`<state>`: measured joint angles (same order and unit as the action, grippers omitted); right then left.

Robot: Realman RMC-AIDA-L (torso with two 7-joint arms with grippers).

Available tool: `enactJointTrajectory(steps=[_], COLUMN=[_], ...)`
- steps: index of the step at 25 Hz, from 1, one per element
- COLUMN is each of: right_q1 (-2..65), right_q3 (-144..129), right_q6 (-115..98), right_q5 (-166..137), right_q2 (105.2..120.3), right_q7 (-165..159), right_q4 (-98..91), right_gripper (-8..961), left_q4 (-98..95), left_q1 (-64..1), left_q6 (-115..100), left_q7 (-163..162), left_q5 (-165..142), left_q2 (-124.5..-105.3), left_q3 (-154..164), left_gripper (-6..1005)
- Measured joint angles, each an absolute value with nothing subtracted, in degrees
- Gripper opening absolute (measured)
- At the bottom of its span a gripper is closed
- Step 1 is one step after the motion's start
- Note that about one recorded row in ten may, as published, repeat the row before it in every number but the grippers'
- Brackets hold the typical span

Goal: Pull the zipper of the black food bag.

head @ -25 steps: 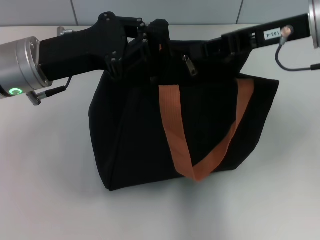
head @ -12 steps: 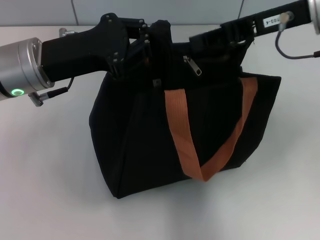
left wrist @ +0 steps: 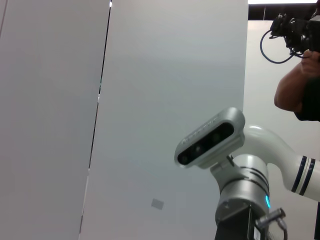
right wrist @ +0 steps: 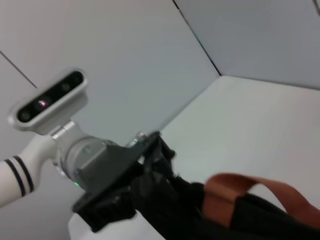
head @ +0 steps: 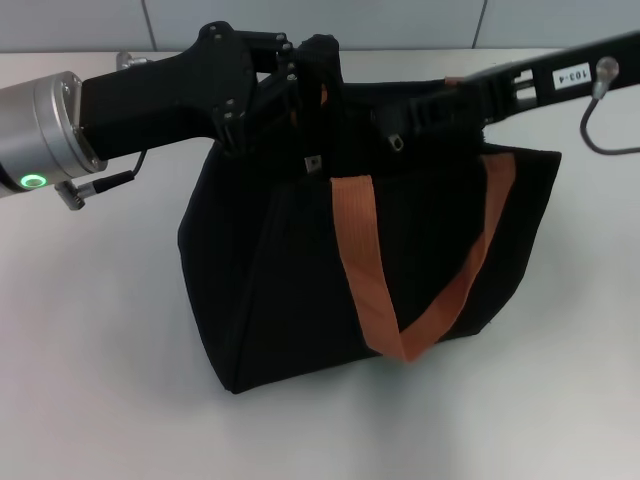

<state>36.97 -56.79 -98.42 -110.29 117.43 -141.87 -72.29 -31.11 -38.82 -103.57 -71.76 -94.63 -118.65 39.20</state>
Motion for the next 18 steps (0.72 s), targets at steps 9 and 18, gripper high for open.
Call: enactJointTrajectory(steps=[9, 18], right_q1=[37.7, 37.2], right_q3=[-57.1, -57.0], right_q6=[-95.5, -96.0], right_q5=[-110.8, -110.2], right_q2=[117.91, 119.12], right_q7=[-136.5, -135.1], right_q4=[-65.4, -66.5], right_gripper=[254, 283], left_q4=[-31.1, -31.1], left_q1=[-38.9, -38.8], left_q6=[-103.6, -103.9], left_q7=[-71.5, -71.5], left_q5=[-94.6, -94.2], left_q2=[-118.65, -118.72], left_q3=[39.5, 39.6], left_gripper=[56, 64])
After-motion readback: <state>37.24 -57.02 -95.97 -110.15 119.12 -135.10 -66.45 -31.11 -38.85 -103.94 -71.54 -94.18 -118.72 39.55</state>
